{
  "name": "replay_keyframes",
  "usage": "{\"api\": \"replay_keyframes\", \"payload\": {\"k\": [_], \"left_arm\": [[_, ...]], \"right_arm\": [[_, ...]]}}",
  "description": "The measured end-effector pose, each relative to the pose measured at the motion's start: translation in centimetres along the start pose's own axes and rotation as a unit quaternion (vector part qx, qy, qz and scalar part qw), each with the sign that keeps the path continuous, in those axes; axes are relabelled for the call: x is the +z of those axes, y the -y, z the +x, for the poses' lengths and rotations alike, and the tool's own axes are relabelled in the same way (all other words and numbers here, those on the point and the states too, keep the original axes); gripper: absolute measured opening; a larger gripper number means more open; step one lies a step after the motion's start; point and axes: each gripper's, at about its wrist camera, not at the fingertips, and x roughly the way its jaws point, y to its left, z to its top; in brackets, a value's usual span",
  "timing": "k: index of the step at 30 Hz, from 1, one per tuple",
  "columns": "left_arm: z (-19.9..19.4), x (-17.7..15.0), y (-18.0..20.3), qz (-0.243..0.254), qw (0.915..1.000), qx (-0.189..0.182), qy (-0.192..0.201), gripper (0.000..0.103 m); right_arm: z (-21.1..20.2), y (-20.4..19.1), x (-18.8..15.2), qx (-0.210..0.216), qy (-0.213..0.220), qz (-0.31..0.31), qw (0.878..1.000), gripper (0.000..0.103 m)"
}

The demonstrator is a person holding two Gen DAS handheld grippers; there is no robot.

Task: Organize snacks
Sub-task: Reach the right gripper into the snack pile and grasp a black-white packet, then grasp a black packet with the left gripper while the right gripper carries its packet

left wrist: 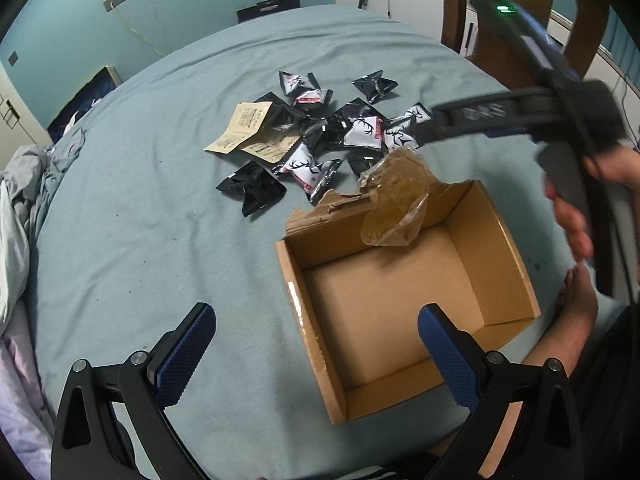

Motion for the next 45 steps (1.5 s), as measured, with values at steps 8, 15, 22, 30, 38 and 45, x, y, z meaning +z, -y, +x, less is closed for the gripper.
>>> {"api": "replay_keyframes", "payload": {"k": [8,15,22,30,38,45], "left_arm": [[0.5,0.5,-0.7,-0.014,0.9996,-0.025,-0.003,0.103],[0.5,1.1,-1.6,-0.027,0.9990,-0.033,0.017,0.103],[0.5,1.6,-3.0,-0.058,0.9969,-0.046,0.026,0.103],[-0.8,1.4,-3.5,-0.070,0.9952,-0.035,0.059,0.103],[-0.9,1.2,-4.2,-0.090,0.9941,-0.004,0.061,0.103],[-0.3,1.7,-5.7,-0.119,0.9915,0.020,0.047,0.103]], "right_arm": [[4.8,0.5,3.0,0.004,-0.029,0.021,0.999,0.093],[8.4,0.8,4.6,0.016,-0.058,0.036,0.998,0.081],[10.1,0.2,4.9,0.034,-0.075,0.019,0.996,0.034],[6.2,-0.7,4.0,0.039,-0.019,0.008,0.999,0.032],[0.3,-0.9,0.4,0.055,0.012,0.007,0.998,0.032],[-4.6,0.1,-2.5,0.077,0.040,0.014,0.996,0.032]]}}
